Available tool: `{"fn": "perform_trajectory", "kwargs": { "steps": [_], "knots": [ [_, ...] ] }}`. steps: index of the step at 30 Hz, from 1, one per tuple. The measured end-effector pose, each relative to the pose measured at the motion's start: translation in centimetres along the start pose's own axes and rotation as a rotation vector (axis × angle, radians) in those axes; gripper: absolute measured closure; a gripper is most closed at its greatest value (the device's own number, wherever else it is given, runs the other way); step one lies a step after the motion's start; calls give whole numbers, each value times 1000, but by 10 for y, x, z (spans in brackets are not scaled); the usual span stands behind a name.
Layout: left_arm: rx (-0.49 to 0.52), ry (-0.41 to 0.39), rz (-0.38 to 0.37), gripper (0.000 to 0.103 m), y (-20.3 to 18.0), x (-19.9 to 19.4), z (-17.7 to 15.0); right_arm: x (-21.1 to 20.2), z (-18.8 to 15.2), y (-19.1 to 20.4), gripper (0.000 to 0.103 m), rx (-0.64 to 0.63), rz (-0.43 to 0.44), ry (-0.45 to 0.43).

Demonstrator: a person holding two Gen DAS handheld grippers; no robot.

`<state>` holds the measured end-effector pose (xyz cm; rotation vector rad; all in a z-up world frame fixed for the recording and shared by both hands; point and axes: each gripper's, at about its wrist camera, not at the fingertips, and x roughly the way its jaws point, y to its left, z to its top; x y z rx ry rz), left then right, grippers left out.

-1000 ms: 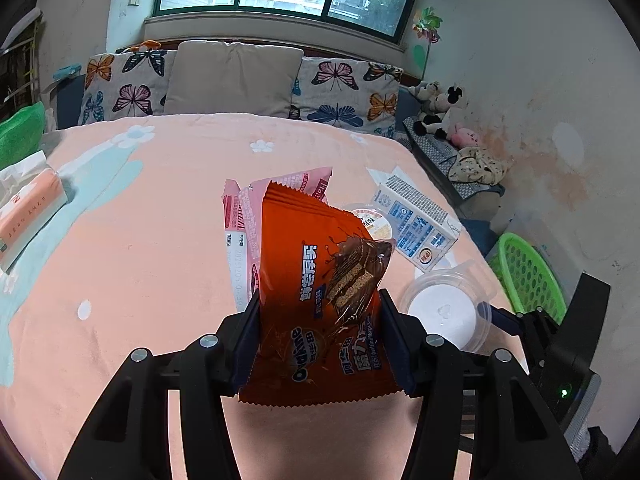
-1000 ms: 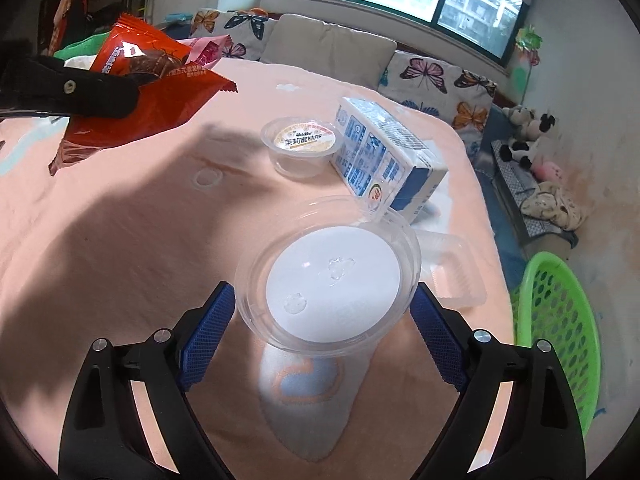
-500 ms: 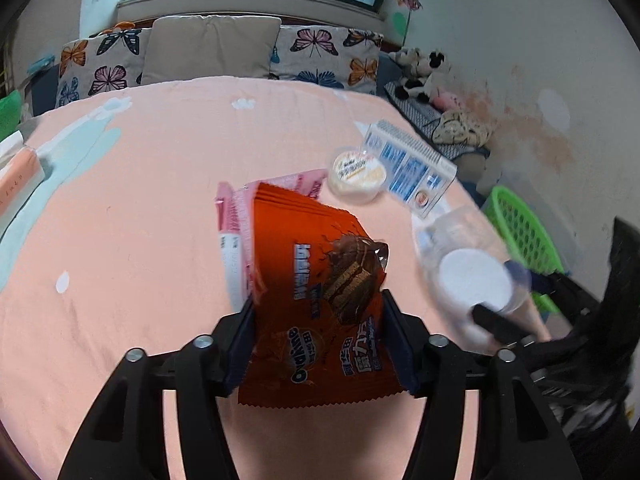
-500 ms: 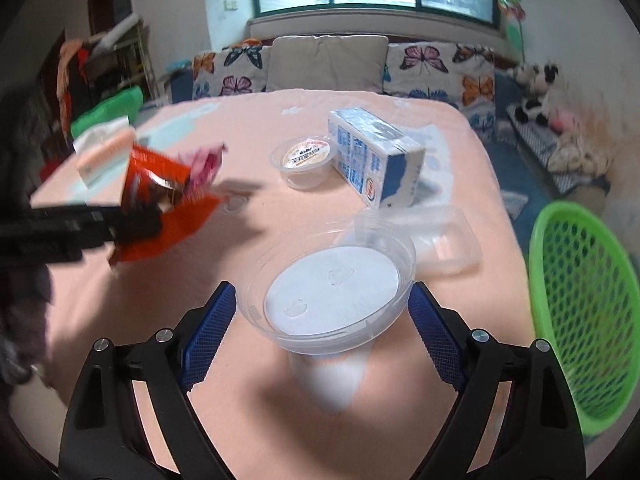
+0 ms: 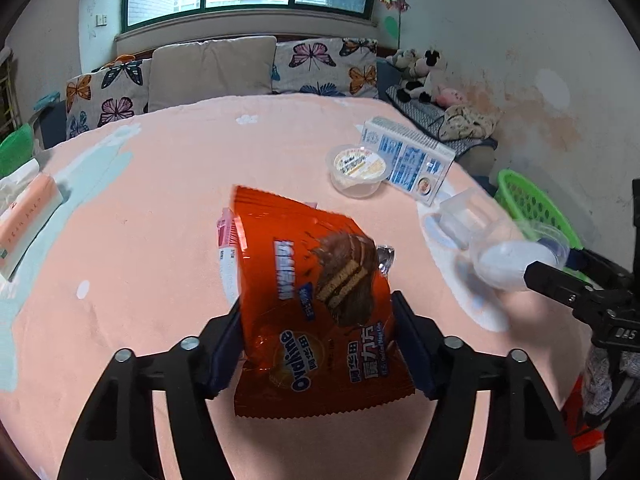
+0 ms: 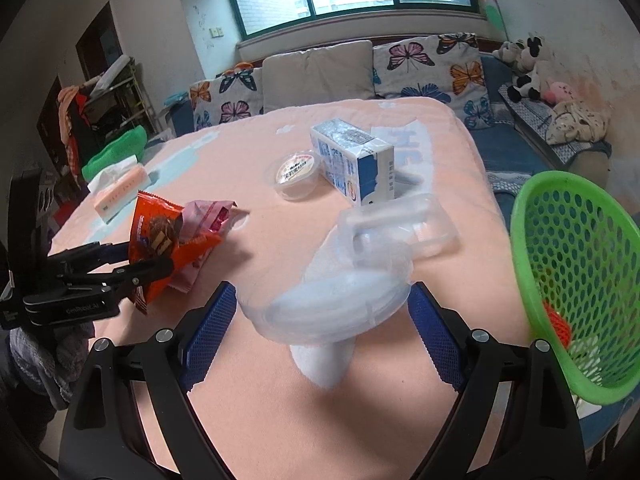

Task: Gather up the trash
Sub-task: 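Carry the clear lid in the right gripper toward the basket while the left gripper carries the wrapper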

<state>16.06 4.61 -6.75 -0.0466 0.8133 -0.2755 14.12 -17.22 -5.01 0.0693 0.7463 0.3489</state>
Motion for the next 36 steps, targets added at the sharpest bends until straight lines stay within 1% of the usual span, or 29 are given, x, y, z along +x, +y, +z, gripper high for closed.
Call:
{"fn": "perform_trajectory", "kwargs": {
  "steps": [1,2,3,5,7,9,10,11,12,14,17,19,24,26,27,28,29,33,34,35,36],
  "knots": [
    [-3,-5,-4,43,1,-4,1,-2,0,-2,17,-2,-1,-4],
    [-7,-11,-8,46,2,-8,1,-4,0,-3,30,-3,0,-7],
    [-11,-18,-14,47,4,-13,3,-6,1,-4,35,-3,5,-5],
    [-9,-29,-16,47,3,-19,6,-9,1,-11,35,19,14,4],
    [8,-41,-10,50,0,-24,8,-9,0,-19,35,45,17,21],
    [7,-38,-16,51,-2,-24,10,-7,-4,-24,35,60,38,42],
    [1,-32,-20,52,-2,-24,10,-6,-7,-24,32,55,41,50],
    [-4,-29,-24,53,-3,-23,9,-7,-10,-24,27,46,33,49],
    [-10,-26,-32,53,-3,-23,10,-7,-13,-24,25,37,25,50],
    [-23,-26,-49,53,-4,-25,10,-7,-19,-24,16,20,0,54],
    [-30,-30,-65,53,-6,-25,12,-1,-26,-25,11,7,-14,78],
    [-28,-30,-69,53,-8,-25,14,7,-29,-26,9,-8,-41,94],
    [-16,-35,-88,53,-14,-25,16,27,-32,-24,9,-70,-131,124],
    [-12,-40,-98,53,-17,-25,19,32,-34,-26,9,-72,-133,132],
    [-13,-41,-102,53,-18,-25,20,33,-34,-28,11,-63,-131,134],
    [-15,-41,-111,53,-18,-25,22,33,-34,-31,16,-52,-130,129],
    [-18,-41,-118,53,-19,-24,23,33,-33,-32,18,-48,-130,128],
    [-24,-40,-145,53,-26,-21,31,26,-32,-37,20,-22,-119,114],
    [-21,-42,-151,53,-29,-20,33,23,-31,-38,38,-17,-107,107],
    [-17,-42,-155,53,-31,-20,35,20,-30,-37,51,-13,-95,110],
    [-12,-44,-162,53,-36,-19,37,16,-29,-41,51,1,-81,109]
  ]
}}
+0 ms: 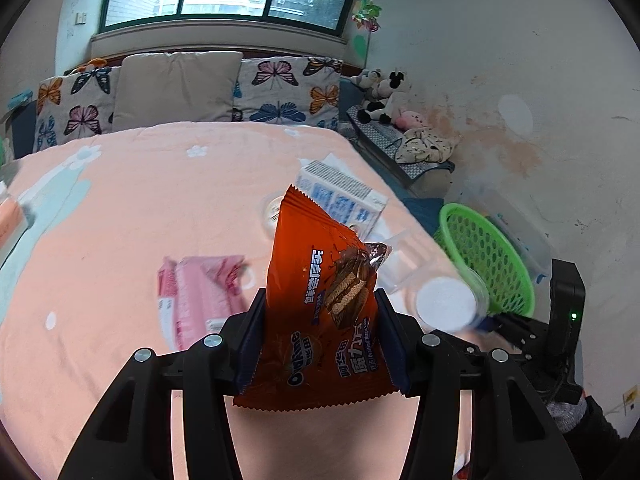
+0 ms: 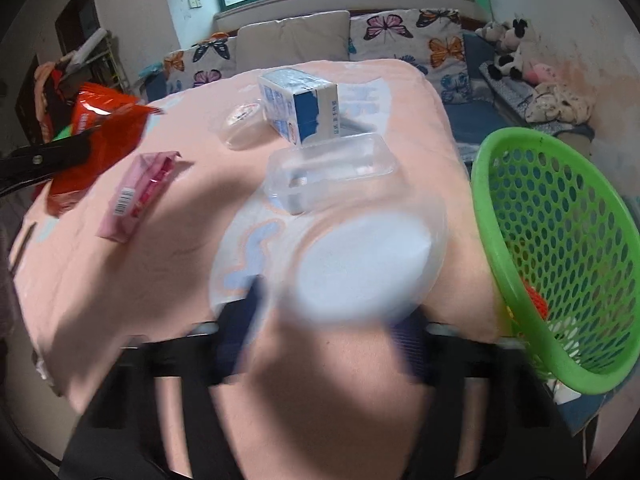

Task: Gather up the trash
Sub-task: 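Carry the clear lid in the right gripper toward the basket while the left gripper carries the wrapper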

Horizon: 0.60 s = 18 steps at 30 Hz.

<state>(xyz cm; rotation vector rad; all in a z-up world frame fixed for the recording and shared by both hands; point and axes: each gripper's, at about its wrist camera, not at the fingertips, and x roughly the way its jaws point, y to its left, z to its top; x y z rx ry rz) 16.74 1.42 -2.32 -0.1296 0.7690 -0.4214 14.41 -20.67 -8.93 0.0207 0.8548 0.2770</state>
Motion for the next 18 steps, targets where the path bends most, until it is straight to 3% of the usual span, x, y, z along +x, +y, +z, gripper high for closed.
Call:
{"fn": "perform_trajectory", "kwargs": {
  "steps": [6,8,9,18],
  "knots": [
    [15,3,-32,53,-17,12,11,-10,-3,-13,49,28,21,8],
    [17,7,-37,53,-21,15,12,-12,-5,-16,27,38,19,3],
    [18,11,-39,53,-22,16,11,-15,-5,-19,23,44,12,-8],
    [15,21,-44,53,-23,20,12,-7,9,-28,8,-2,7,8]
  ]
}}
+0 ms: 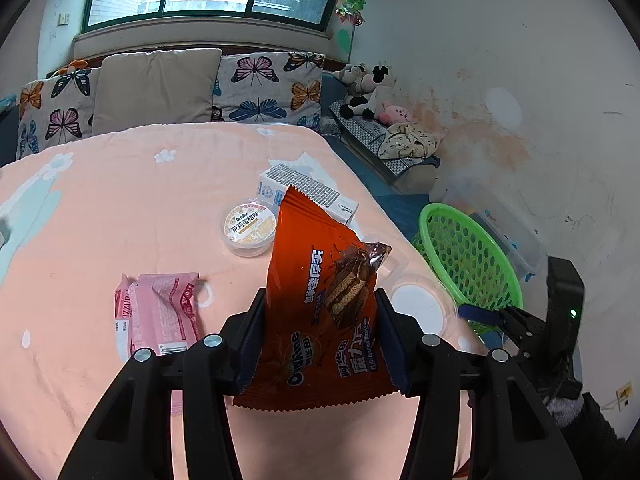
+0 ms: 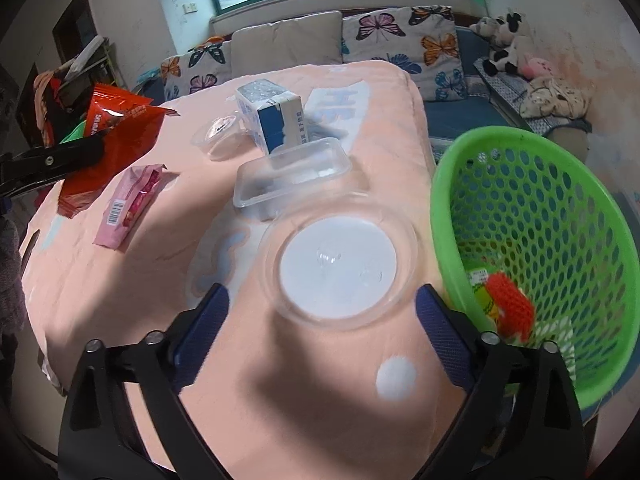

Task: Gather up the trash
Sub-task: 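Carry the clear lid in the right gripper toward the basket while the left gripper carries the wrapper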

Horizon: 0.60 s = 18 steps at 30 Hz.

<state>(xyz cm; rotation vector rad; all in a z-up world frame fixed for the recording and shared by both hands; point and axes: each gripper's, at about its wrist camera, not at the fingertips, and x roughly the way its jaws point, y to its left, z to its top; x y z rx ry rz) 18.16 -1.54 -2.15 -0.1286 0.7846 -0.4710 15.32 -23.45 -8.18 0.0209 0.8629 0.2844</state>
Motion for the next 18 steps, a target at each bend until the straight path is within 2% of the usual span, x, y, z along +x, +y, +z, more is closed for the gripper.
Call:
{"fn": "perform_trajectory", "kwargs": {
  "steps": [3,7,18],
  "knots": [
    [2,4,-2,53,0,2,1,12,8,-1,5,-15,20,24],
    [5,9,-3,53,2,5,3,28,17,1,5,-52,-16,53],
    [9,23,-5,53,-4,12,6,30,20,4,10,-77,-48,25]
  ]
}}
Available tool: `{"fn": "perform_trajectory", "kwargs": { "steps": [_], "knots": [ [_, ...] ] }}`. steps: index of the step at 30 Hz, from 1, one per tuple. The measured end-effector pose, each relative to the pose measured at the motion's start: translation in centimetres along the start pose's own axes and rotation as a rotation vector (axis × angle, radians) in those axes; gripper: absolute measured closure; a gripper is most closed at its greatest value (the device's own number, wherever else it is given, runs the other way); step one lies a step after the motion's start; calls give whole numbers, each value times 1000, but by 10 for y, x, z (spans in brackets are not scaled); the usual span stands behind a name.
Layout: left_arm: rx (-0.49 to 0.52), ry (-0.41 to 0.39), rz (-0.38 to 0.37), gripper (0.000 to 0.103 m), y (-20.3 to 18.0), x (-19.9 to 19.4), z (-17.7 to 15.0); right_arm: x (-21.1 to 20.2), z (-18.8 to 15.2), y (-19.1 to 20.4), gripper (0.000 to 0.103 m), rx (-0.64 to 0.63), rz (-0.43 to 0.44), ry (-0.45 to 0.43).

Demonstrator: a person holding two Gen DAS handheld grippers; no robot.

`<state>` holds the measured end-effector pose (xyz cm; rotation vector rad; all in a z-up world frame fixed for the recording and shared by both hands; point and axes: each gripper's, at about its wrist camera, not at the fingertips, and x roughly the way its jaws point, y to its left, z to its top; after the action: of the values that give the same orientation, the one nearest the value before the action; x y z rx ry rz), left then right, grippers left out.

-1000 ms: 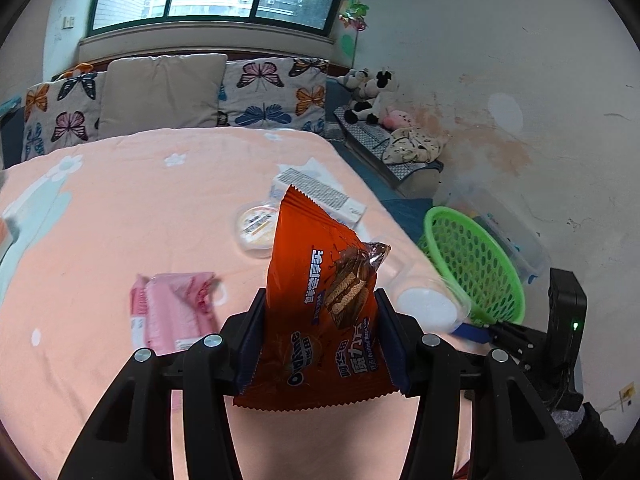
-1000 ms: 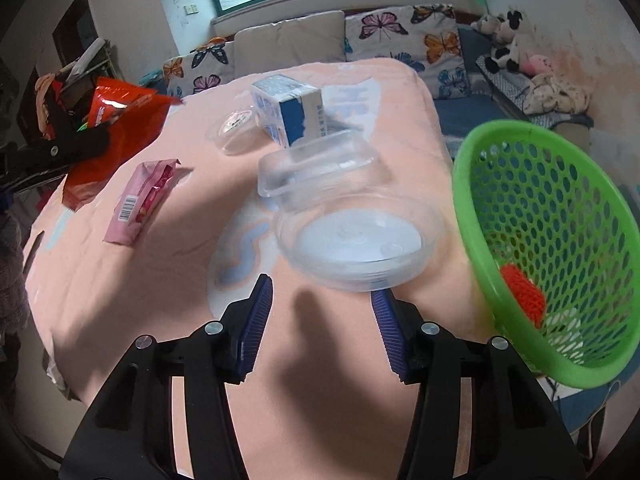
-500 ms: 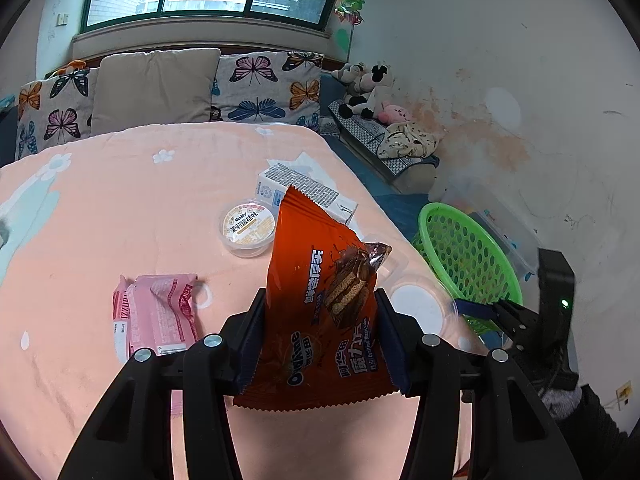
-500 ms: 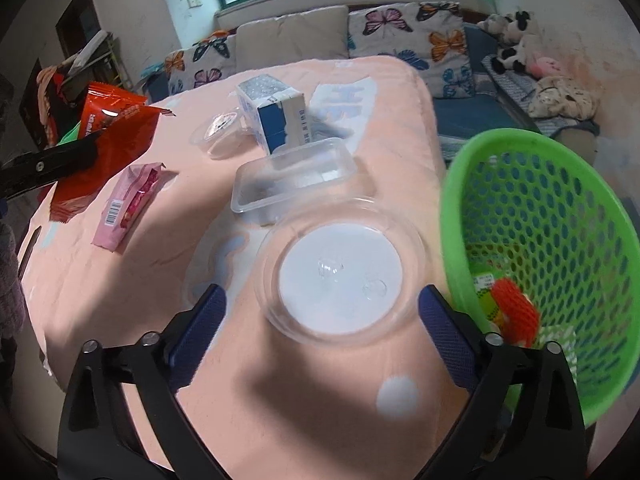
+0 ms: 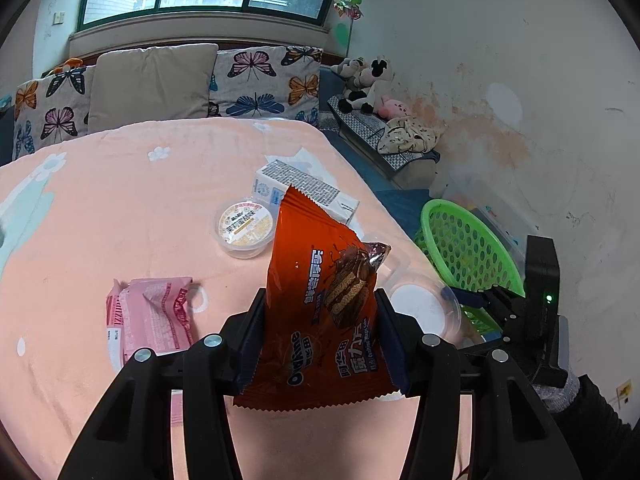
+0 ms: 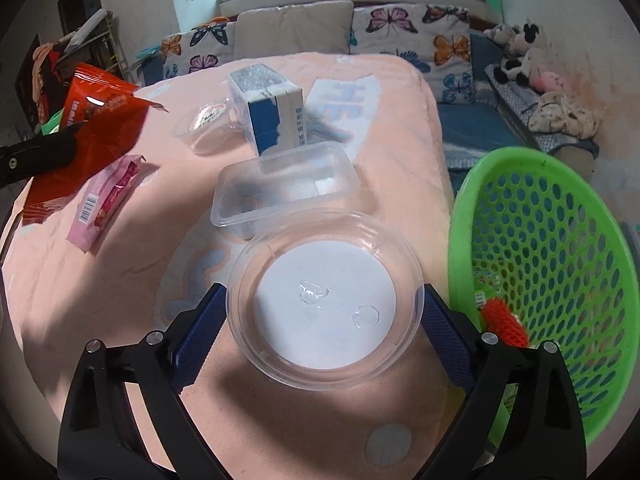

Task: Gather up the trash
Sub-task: 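Carry the clear lid in the right gripper toward the basket while the left gripper carries the wrapper, then release the clear lid from the right gripper into the basket while the left gripper releases the wrapper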

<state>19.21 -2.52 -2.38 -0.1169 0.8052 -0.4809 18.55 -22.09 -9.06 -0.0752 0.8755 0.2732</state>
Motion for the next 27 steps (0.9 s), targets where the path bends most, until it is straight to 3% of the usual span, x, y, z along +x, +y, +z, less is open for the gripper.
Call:
{"fn": "perform_trajectory", "kwargs": {
  "steps": [5,11,19,27],
  "knots": [
    [26,5,-17,53,-12,5,7,-25,-1,-5,10,16,2,-52],
    [46,28,-70,53,-36,22,19,-53,-4,-40,10,98,-17,-99],
    [107,85,-129,53,-88,63,36,-59,-25,-112,10,253,-107,-81],
    [159,166,-160,53,-139,111,47,-56,-43,-153,9,320,-140,-55]
  ]
}}
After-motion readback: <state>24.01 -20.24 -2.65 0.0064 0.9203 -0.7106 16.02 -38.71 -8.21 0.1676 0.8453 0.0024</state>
